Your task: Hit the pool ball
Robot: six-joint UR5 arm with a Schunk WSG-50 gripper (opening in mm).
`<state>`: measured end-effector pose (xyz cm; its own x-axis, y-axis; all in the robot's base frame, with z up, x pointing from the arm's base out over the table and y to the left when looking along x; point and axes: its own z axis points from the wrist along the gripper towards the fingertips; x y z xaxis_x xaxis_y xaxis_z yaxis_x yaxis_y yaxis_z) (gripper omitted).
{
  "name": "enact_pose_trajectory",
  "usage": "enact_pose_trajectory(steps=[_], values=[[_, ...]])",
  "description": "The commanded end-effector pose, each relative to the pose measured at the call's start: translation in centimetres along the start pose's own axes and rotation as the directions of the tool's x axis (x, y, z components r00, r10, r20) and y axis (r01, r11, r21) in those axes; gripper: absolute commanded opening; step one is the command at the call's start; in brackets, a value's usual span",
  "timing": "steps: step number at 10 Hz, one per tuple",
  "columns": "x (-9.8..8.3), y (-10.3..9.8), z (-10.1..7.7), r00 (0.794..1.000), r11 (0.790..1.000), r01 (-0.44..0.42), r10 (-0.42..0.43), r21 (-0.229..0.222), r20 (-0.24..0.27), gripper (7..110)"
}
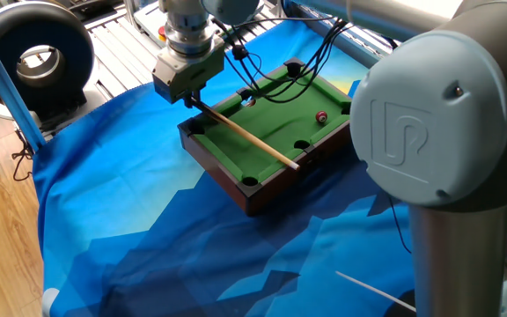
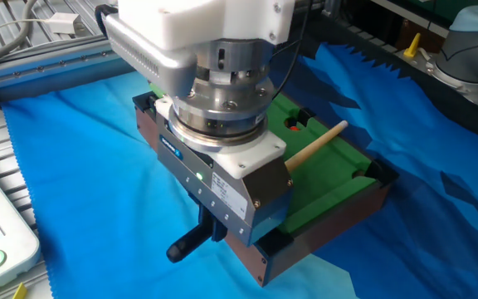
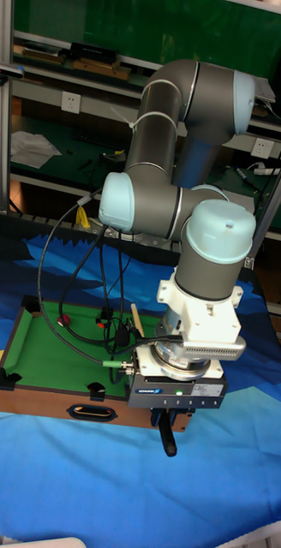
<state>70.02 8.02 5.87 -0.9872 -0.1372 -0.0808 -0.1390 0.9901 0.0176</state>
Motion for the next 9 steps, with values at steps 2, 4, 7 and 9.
enact_pose_trajectory(steps=[2, 4, 7, 9], values=[[-0.9, 1.9, -2.1, 0.997, 0.998, 0.063, -0.061, -0.031, 0.045, 7], [-1.5, 2.8, -2.6, 0.994, 0.995, 0.086, -0.082, -0.057, 0.071, 7], [-2.2, 3.4, -2.5, 0.984, 0.987, 0.152, -0.147, -0.05, 0.099, 7], [-2.6, 5.1, -2.1, 0.969, 0.974, 0.219, -0.211, -0.057, 0.125, 7]])
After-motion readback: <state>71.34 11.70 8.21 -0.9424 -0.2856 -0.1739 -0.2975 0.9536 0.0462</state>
